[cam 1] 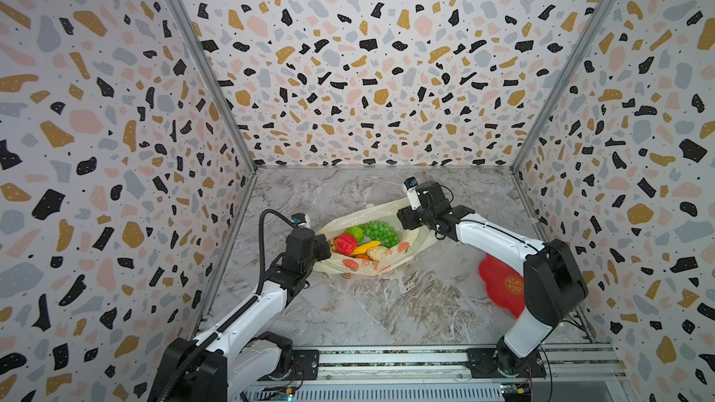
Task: Take fruits out of the plastic bag
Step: Spread open the plastic bag at the center of the table.
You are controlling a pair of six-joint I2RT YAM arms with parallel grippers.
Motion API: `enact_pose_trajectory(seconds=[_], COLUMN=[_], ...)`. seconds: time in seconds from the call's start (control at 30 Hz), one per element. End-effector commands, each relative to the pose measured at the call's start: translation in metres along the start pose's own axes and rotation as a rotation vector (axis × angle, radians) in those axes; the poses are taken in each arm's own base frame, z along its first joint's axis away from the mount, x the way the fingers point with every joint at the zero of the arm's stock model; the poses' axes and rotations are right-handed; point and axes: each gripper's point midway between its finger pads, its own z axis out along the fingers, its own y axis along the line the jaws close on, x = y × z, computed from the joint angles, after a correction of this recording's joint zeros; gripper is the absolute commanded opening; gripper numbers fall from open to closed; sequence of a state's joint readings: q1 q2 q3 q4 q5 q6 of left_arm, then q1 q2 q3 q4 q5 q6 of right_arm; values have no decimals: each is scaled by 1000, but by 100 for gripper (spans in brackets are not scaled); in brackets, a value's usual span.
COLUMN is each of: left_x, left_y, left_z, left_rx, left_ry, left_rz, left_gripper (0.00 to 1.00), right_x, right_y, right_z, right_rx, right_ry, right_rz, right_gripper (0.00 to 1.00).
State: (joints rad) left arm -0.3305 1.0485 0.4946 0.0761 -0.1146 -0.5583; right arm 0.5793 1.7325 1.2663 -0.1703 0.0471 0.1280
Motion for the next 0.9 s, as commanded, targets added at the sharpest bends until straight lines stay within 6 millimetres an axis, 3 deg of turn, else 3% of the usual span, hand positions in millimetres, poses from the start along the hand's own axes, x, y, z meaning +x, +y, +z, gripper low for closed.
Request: enact_pose_trajectory(seconds=[0.0, 0.17, 0.2, 0.3, 0.43, 0.6, 0.77, 0.87], left_x=[-8, -5, -5, -7, -14, -32, -73, -87], left_y=[-1, 11, 15, 38, 44, 36, 27, 23], left_z=[-4, -6, -6, -10, -11, -9, -10, -15], left_rx=[2, -33, -43, -107, -85, -70, -70, -62], left_ry=[-45, -66, -70, -104, -130, -143, -219, -254], left_rz=[-2, -27, -38, -116, -190, -182, -183, -180], left_gripper=[0, 0, 0, 0, 0, 0, 0, 0], right_x=[1, 9, 10, 15, 11, -20, -63, -69], right_y=[-11, -27, -30, -37, -23, 4, 30, 37], right_z=[14, 38, 40, 47, 51, 37, 24, 16], right_rx=[22, -157, -184, -255, -380, -472, -578, -623], right_ry=[40, 98, 95, 94, 80, 4, -63, -79], right_rz=[-58, 76, 101, 179, 237, 206, 177, 180], right_gripper=[65, 20, 15, 11, 5, 0, 0, 0])
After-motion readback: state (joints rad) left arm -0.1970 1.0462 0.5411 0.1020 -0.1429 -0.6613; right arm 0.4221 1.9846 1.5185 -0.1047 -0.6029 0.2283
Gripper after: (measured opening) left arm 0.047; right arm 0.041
